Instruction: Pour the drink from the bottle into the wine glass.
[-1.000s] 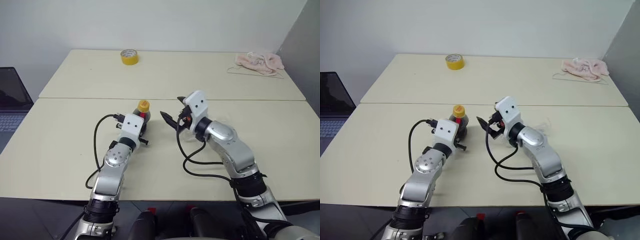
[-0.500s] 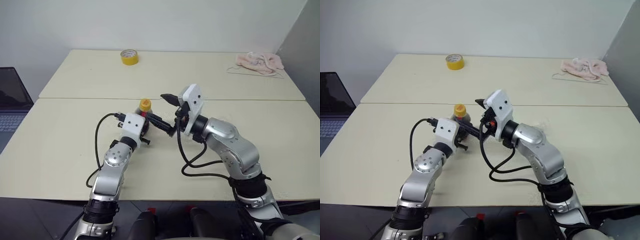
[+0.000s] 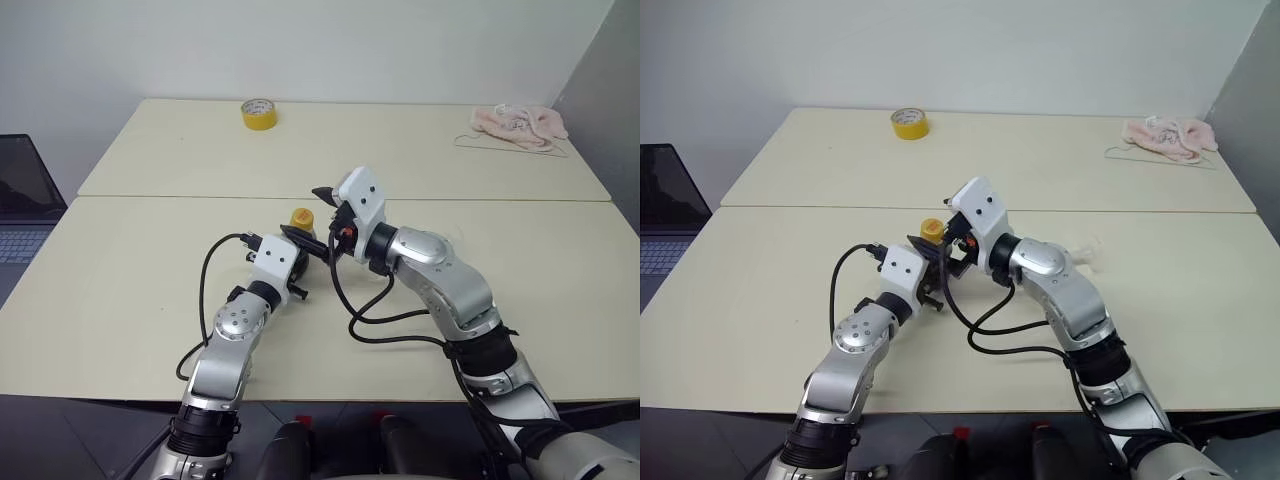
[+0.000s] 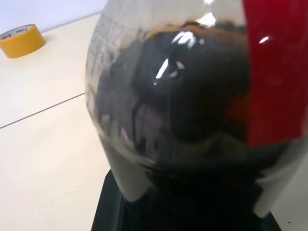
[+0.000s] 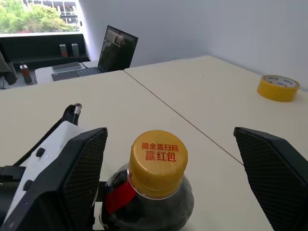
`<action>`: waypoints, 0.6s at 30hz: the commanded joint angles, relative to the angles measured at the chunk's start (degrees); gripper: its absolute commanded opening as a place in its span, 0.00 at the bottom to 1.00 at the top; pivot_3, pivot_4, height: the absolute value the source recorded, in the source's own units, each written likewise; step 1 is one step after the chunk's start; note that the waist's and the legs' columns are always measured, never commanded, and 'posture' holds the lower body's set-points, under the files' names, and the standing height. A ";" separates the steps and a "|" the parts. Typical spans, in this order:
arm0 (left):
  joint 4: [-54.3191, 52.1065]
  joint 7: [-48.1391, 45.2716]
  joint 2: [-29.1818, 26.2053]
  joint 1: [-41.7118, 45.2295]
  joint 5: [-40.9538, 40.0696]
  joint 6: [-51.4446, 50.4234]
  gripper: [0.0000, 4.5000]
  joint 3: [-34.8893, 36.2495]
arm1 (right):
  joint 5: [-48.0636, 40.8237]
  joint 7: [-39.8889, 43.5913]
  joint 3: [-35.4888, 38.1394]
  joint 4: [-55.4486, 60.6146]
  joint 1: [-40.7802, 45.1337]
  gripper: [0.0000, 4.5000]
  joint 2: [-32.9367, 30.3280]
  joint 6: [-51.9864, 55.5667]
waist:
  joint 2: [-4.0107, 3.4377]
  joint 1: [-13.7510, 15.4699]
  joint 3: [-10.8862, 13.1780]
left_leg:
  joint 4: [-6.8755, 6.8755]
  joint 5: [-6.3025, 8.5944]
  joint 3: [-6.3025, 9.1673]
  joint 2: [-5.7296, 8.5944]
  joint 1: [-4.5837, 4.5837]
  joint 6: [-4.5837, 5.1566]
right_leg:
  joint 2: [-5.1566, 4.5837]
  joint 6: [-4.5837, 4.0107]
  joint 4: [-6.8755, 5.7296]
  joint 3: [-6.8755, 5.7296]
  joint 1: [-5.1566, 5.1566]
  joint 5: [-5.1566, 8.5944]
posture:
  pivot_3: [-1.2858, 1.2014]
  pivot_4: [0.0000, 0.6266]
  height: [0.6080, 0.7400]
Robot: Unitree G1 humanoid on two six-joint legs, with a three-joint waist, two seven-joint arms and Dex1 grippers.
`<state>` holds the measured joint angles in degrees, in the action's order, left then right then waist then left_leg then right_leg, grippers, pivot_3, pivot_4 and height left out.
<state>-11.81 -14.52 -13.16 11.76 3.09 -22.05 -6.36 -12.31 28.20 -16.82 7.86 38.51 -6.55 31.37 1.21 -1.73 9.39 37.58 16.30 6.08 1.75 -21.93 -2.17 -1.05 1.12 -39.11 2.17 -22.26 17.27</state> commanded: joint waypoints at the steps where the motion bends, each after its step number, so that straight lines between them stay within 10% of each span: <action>1: -3.81 -0.06 0.01 0.42 -0.12 1.08 0.19 0.16 | 1.04 -1.45 1.76 -0.07 1.75 1.00 0.70 -1.98 | 0.00 0.00 0.00 | 0.00 0.00 0.00 0.00 0.00 0.00 | 0.00 0.00 0.00 0.00 0.00 0.00 | 0.52 0.24 1.00; 18: -3.37 0.39 -0.03 0.73 -0.05 1.27 0.19 0.90 | 1.33 -1.86 3.69 3.20 -2.61 1.00 -3.07 0.18 | 0.00 0.01 0.00 | -0.01 0.00 0.00 0.00 0.00 0.00 | 0.00 0.00 0.00 0.00 0.01 0.00 | 0.52 0.24 1.00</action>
<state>-11.84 -14.47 -13.13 11.75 3.28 -22.05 -6.48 -12.14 27.55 -14.96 9.82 36.23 -8.56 31.20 1.21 -1.72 9.39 37.58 16.31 6.08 1.75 -21.93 -2.17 -1.05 1.11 -39.11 2.17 -22.26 17.27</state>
